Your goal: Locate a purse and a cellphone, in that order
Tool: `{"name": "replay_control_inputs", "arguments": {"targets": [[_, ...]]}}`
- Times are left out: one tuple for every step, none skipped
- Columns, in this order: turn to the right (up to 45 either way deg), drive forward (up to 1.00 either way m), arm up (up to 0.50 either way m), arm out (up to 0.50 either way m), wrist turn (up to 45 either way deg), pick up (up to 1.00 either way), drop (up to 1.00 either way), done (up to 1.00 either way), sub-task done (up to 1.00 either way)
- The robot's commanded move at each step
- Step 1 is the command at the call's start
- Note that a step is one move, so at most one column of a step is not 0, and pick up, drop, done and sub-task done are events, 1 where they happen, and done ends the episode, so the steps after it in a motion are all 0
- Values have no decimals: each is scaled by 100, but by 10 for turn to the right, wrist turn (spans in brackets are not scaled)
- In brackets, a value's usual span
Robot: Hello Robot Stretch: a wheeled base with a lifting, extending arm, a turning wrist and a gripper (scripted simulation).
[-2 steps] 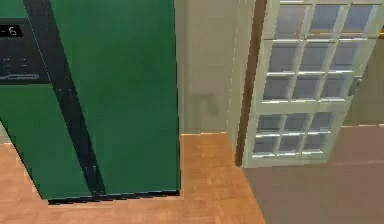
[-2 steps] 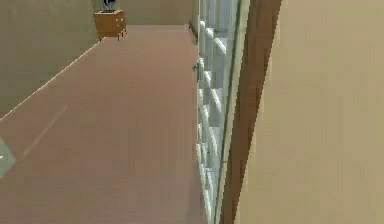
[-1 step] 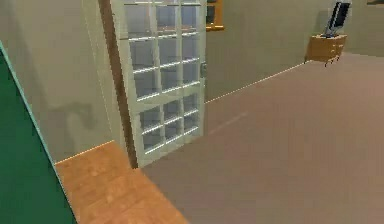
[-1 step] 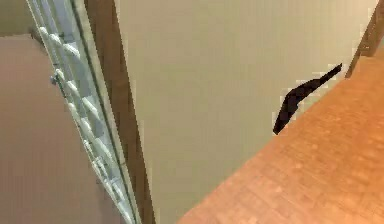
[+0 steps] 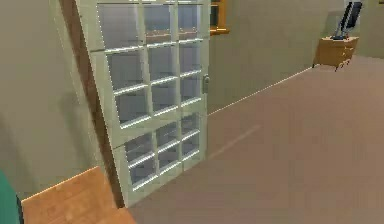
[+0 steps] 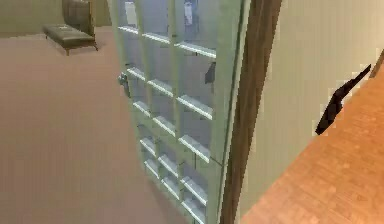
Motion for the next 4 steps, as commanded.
{"name": "replay_control_inputs", "arguments": {"targets": [[390, 0, 0, 0, 0, 0, 0, 0, 0], [0, 100, 0, 0, 0, 0, 0, 0, 0], [30, 0, 0, 0, 0, 0, 0, 0, 0], [0, 100, 0, 0, 0, 0, 0, 0, 0]]}}
